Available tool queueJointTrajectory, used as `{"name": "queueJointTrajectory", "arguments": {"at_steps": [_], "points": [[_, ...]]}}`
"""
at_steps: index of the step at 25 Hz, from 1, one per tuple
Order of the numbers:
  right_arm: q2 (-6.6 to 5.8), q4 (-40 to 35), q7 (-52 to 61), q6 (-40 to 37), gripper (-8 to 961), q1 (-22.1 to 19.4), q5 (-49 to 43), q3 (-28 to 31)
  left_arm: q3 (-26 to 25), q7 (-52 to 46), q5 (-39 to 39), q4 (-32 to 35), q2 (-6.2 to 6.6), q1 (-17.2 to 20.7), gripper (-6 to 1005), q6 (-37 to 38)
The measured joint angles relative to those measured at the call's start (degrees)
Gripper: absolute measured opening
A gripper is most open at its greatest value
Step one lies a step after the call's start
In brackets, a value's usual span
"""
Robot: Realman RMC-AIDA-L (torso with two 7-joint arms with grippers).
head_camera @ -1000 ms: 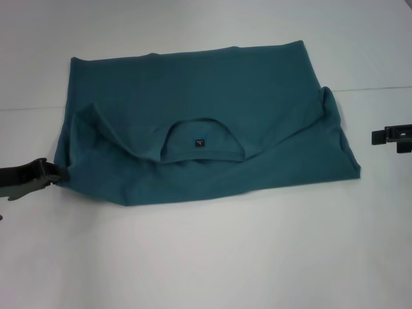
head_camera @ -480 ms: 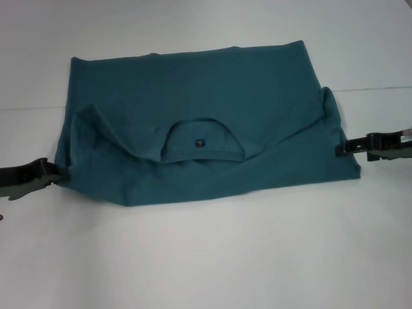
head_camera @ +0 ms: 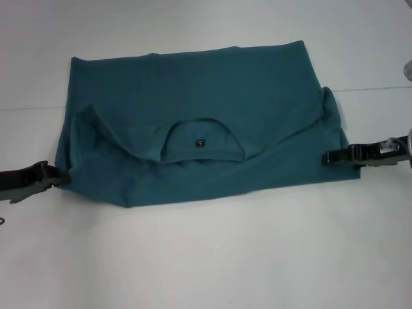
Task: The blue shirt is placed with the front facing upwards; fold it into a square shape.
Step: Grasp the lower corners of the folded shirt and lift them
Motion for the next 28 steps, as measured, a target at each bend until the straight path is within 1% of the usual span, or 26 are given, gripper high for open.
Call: {"name": "queueJointTrajectory", "arguments": {"at_steps": [6, 11, 16, 20, 25, 28], "points": [[0.54, 0.73, -0.20, 2.63, 875, -0.04, -0.04, -0.64, 0.15, 0.03, -0.10, -0.06, -0.08, 0.03, 68, -0.06], [1.31, 1.34, -0.28, 4.11, 872, 0.23, -0.06, -1.69, 0.23, 0.11, -0.17, -0.25, -0.37, 0.14, 68, -0.20], [1.67, 2.37, -0.64, 3.78, 870, 1.28, -0.06, -1.87, 0.30, 0.18, -0.08, -0.75, -0.40, 0.09, 67, -0.65], [1.71, 2.02, -0.35, 2.06, 868, 1.70, 0.44, -1.45, 0.38, 0.20, -0.05, -0.76, -0.41, 0.07, 67, -0.66], [1.33, 1.14, 0.10, 0.32, 661, 1.69, 1.49, -0.94, 0.43, 0.22, -0.07, -0.78, -0.41, 0.05, 67, -0.42], [1.28, 0.73, 0.24, -0.01, 556, 1.69, 1.75, -0.96, 0.42, 0.23, -0.07, -0.85, -0.41, 0.04, 67, -0.30]]}}
